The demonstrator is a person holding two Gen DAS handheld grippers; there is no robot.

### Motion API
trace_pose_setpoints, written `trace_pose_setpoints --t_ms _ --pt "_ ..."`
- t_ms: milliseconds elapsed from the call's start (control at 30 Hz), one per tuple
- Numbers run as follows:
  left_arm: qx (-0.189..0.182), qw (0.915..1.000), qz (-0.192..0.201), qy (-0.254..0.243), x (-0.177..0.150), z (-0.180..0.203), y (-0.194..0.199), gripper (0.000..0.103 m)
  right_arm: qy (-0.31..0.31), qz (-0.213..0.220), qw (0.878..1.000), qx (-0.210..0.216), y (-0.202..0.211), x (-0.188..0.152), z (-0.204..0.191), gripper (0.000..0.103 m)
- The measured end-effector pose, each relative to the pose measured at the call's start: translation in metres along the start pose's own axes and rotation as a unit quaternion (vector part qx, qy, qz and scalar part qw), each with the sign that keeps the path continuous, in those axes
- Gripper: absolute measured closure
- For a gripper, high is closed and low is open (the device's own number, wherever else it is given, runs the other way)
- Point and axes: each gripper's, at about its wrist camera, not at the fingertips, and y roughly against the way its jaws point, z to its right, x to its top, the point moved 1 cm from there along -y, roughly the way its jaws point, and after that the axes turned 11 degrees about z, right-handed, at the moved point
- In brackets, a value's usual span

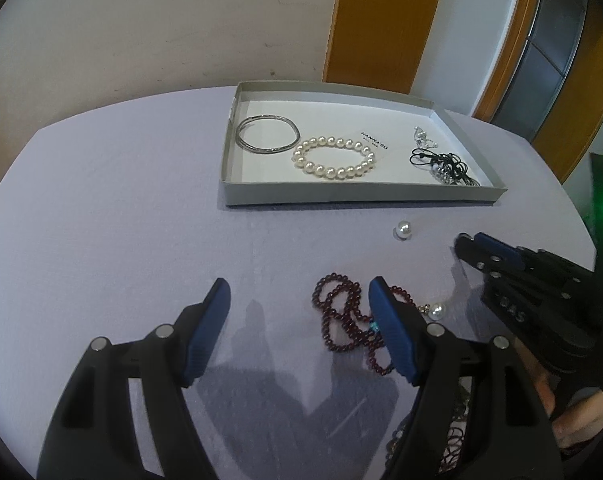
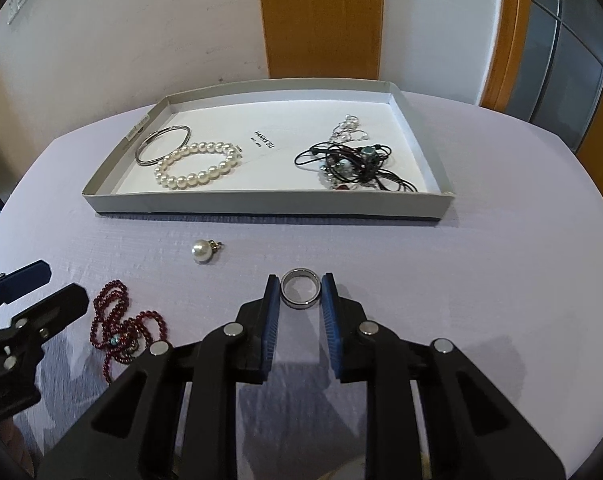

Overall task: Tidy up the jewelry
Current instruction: 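Grasp the silver ring with the right tool while the left tool closes on the garnet bead necklace, then lift and carry the silver ring and garnet necklace over the gray tray with both tools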

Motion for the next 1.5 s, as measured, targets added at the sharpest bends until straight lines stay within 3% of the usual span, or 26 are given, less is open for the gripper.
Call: trace_pose_setpoints --t_ms 467,767,933,1500 --pt "0.006 0.9996 -0.015 -0.024 -0.019 0.022 -0.008 0.033 -0.009 0.005 0.999 0.032 0.013 -0.002 0.001 0.081" --pt "-0.003 0.9991 -0.018 -0.038 -0.024 0.038 -0.008 0.061 -0.011 0.008 0.999 0.037 0.018 0.000 0.004 0.081" --pt "-0.021 0.9990 -0.022 -0.032 -0.024 0.043 -0.008 0.090 -0.012 0.009 0.999 0.038 0.020 0.001 0.003 0.081" --pt "-0.010 0.9996 0.018 -0.020 -0.007 0.025 0.014 0.095 -0.008 0.019 0.999 0.044 0.032 0.009 0.003 0.081"
